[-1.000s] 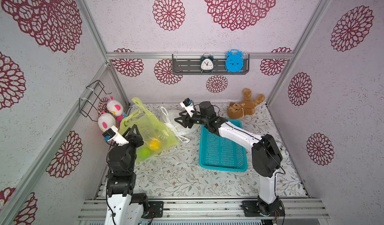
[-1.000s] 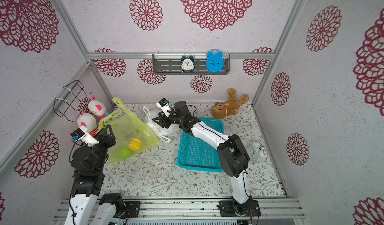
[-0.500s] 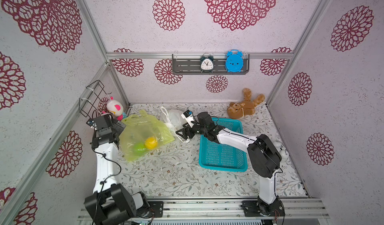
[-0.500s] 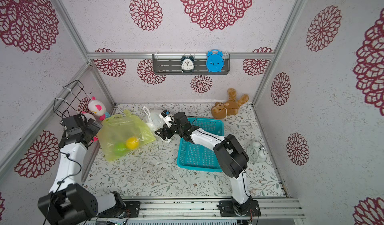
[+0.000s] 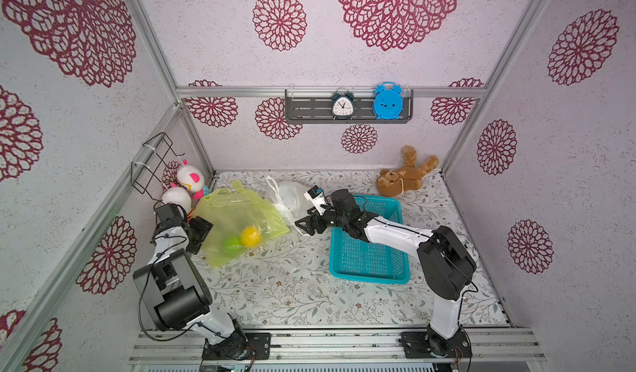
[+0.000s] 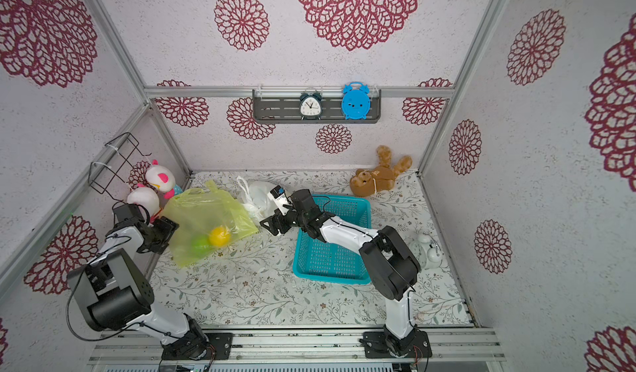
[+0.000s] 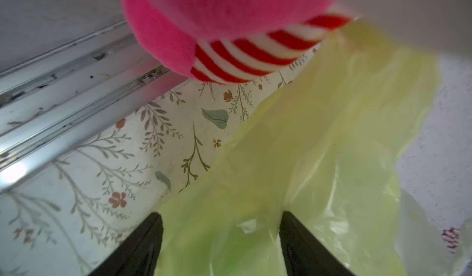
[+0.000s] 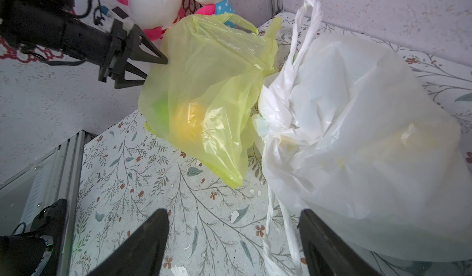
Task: Untie the knot of a plastic bag & take out the apple
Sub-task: Adjust the plastic bag at the center of the board.
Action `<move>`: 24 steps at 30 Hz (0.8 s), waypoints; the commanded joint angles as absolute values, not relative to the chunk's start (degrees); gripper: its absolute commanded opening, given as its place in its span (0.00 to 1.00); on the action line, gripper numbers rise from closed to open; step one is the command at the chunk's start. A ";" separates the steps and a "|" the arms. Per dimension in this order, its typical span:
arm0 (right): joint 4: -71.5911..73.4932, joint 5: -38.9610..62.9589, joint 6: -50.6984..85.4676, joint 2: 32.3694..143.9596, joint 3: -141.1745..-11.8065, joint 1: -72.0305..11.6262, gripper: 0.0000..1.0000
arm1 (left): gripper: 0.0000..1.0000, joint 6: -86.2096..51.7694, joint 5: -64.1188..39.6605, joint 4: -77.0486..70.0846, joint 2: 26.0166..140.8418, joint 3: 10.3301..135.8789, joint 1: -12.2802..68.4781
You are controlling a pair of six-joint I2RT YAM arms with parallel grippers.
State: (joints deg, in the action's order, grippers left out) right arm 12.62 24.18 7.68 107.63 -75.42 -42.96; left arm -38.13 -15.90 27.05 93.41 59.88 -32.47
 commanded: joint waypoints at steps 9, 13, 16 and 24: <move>12.52 21.76 12.08 104.32 -77.04 -42.54 0.86 | 0.00 -30.73 -31.61 5.50 82.24 54.81 -22.76; 11.46 23.41 14.99 106.52 -81.31 -41.86 0.92 | 0.00 -24.93 -32.64 1.02 73.04 49.09 -16.34; 10.77 25.14 15.49 109.28 -85.68 -41.57 0.96 | 0.00 -21.50 -34.44 -2.66 65.55 43.66 -13.73; 19.07 36.20 6.65 115.70 -92.50 -40.59 0.92 | 0.00 -7.59 -42.67 -15.81 51.08 33.05 -8.06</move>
